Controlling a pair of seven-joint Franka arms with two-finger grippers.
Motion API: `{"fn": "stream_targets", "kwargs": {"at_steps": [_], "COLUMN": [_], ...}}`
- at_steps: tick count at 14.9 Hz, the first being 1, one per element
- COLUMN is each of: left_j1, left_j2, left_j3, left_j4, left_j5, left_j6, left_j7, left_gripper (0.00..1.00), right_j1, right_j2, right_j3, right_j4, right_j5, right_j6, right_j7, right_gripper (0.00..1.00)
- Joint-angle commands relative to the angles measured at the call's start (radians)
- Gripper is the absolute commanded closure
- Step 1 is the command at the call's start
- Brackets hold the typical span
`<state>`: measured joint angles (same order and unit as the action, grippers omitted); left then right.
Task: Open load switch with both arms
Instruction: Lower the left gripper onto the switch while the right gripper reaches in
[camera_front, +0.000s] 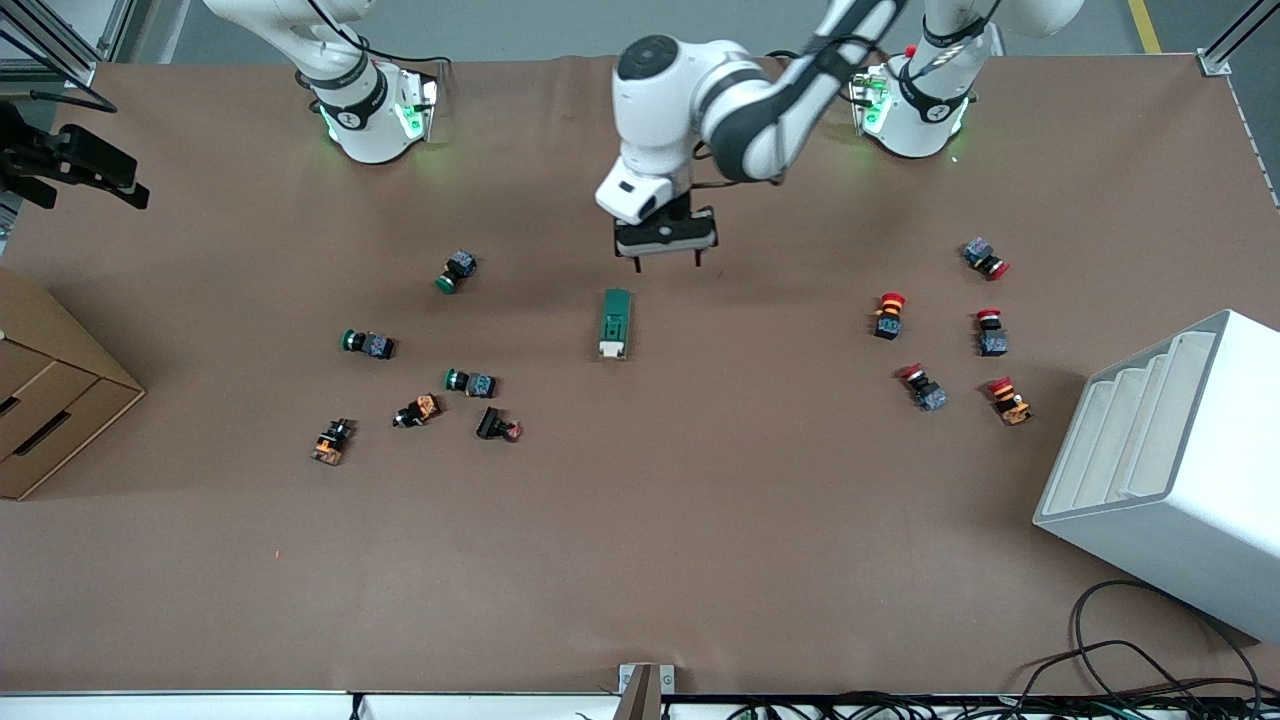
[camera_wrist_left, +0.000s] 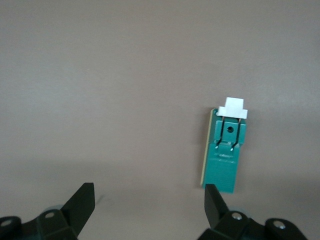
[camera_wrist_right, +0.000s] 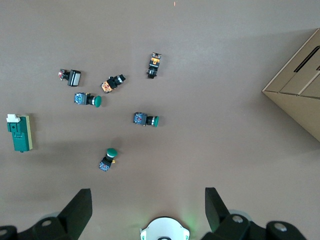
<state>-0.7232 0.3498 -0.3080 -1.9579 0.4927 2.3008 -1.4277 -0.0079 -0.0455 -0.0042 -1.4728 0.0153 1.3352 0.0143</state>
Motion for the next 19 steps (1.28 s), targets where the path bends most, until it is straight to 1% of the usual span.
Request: {"fn": "stream_targets", "kwargs": {"at_steps": [1,4,6,7,9,10,12,14,16,19], "left_j1": [-0.065,-0.131,-0.179,-0.188,-0.199,-0.2,-0.211,-0.251,-0.254,-0.254], "left_j2": [0.089,0.155,0.205,0.227,0.277,0.294,0.337,0.371,0.377,0.393], "left_j3": [0.006,0.006,0.007,0.007,0.007,0.007,0.007,0.009,0.009,0.009], "left_j4": [0.017,0.019,0.025,0.024,0.025,0.027,0.049,0.079,0.086,0.086], "left_j5": [0.201,0.427,0.576,0.66,0.85,0.904,0.952,0.957,0.974,1.05], "left_j6": [0.045,0.046,0.046,0.043,0.034,0.029,-0.03,-0.089,-0.103,-0.124], "left_j7": [-0.246,-0.526,-0.701,-0.78,-0.902,-0.925,-0.925,-0.93,-0.93,-0.933], "left_gripper": [0.03,0.01,0.01,0.01,0.02,0.02,0.02,0.02,0.02,0.02], "right_j1": [-0.006,-0.015,-0.023,-0.02,-0.023,-0.021,-0.012,-0.001,0.043,0.153], "right_j2": [0.042,0.084,0.095,0.119,0.17,0.185,0.191,0.202,0.214,0.236], "right_j3": [0.003,-0.003,-0.007,-0.007,-0.005,-0.005,-0.004,0.0,0.003,0.003], "right_j4": [0.003,0.003,0.0,0.0,0.002,0.002,0.002,-0.009,-0.015,-0.018], "right_j5": [0.0,0.008,0.006,0.005,0.0,-0.003,-0.005,0.003,0.009,0.009], "right_j6": [0.053,0.079,0.107,0.116,0.121,0.122,0.131,0.159,0.164,0.174], "right_j7": [0.003,-0.001,-0.023,-0.025,-0.027,-0.027,-0.011,0.036,0.212,0.508], "right_gripper": [0.0,0.0,0.0,0.0,0.0,0.0,0.0,0.0,0.0,0.0]}}
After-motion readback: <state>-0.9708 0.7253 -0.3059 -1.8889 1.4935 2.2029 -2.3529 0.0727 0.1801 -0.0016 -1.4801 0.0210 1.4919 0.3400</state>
